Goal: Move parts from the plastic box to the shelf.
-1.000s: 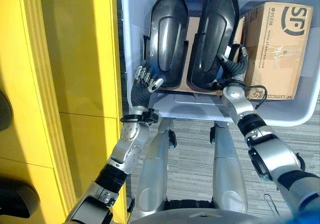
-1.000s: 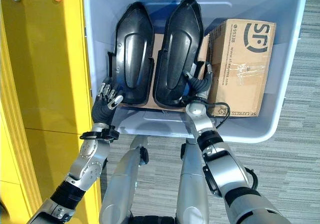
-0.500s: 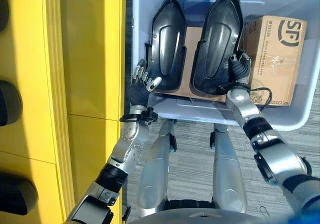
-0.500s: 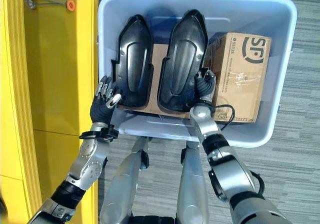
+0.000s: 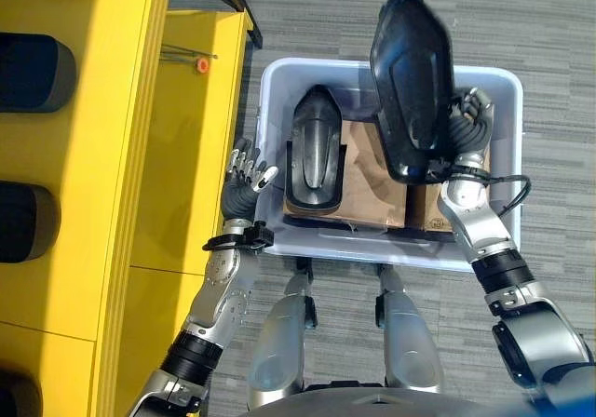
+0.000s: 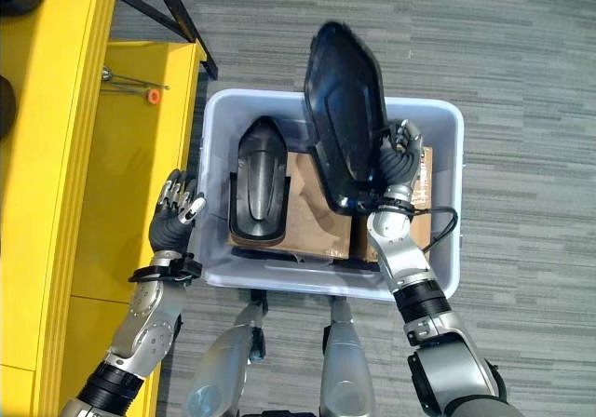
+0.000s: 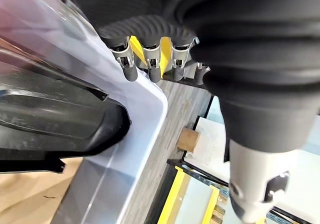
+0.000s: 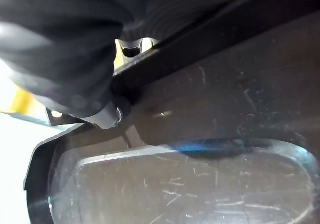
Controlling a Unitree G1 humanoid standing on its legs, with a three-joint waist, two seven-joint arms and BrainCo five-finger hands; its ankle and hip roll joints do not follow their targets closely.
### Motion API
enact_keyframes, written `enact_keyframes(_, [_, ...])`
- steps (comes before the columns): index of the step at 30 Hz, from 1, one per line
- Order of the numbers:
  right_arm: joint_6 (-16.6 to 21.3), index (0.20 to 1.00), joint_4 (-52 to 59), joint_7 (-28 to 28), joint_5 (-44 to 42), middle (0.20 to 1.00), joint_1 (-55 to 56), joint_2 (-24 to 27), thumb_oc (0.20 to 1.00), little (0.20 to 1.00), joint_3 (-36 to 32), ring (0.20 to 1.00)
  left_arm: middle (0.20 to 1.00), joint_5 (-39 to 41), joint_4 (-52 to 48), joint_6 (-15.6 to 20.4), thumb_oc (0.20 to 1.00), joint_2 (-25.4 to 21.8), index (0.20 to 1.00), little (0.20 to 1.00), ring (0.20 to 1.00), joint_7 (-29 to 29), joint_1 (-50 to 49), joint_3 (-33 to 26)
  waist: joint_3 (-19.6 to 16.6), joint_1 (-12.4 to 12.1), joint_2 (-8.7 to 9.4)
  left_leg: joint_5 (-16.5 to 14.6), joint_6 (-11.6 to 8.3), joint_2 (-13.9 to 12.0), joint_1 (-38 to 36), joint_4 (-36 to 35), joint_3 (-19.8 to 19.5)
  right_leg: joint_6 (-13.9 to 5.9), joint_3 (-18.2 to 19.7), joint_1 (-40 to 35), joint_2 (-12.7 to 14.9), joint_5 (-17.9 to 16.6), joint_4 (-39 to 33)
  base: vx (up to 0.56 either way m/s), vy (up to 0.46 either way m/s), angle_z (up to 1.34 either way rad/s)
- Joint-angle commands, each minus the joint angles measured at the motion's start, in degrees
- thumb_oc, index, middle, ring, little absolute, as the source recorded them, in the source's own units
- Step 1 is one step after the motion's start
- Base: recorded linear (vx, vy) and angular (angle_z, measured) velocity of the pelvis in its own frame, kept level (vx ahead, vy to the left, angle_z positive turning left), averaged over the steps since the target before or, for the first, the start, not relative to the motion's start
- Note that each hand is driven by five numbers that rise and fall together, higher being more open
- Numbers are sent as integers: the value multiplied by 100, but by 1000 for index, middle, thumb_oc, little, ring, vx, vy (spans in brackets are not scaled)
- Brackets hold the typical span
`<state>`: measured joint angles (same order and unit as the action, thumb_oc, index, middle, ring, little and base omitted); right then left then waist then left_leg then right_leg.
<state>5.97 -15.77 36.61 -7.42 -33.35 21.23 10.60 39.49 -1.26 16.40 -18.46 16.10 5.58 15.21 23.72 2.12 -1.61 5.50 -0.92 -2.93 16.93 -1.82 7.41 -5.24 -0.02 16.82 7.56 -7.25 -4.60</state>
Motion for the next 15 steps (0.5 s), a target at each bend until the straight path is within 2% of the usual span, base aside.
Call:
enact_keyframes(1, [382, 200, 303, -24, 291, 200, 41, -81, 200, 200, -133, 200, 1000, 63, -141, 109, 1000, -164, 1000, 1000, 1000, -187, 16, -102, -466, -169, 163, -212, -517, -636, -212, 358, -178, -478, -131, 213, 533, -88, 585, 54, -32, 8])
enact_keyframes(7, [495, 200, 910, -253, 333, 200, 429, -138, 200, 200, -176, 200, 1000, 43, -106, 16, 1000, -157, 1000, 1000, 1000, -304, -221, -228, -670, -145, 231, -252, -531, -711, -478, 342, -131, -473, -113, -19, 482, -4, 576, 30, -19, 1])
enact_keyframes(10, [619, 200, 1224, -523, 66, 200, 758, -173, 200, 200, -182, 200, 1000, 18, -73, -36, 1000, -157, 1000, 1000, 1000, -410, -395, -331, -832, -112, 247, -278, -544, -752, -676, 316, -98, -472, -101, -177, 447, 42, 567, 53, -22, -6])
enact_keyframes(12, [782, 200, 1527, -955, -451, 200, 1203, -215, 200, 200, -156, 200, 1000, -9, 4, -128, 1000, -161, 1000, 1000, 1000, -517, -603, -481, -1050, -60, 265, -297, -569, -810, -965, 271, -19, -471, -114, -391, 408, 110, 572, 87, -31, -14])
enact_keyframes(15, [828, 200, 1717, -1387, -1079, 200, 1564, -217, 200, 200, -109, 200, 1000, 0, 39, -234, 1000, -142, 1000, 1000, 1000, -663, -805, -587, -1291, -34, 254, -263, -595, -886, -1257, 139, 32, -456, -134, -607, 351, 210, 590, 66, -34, -13])
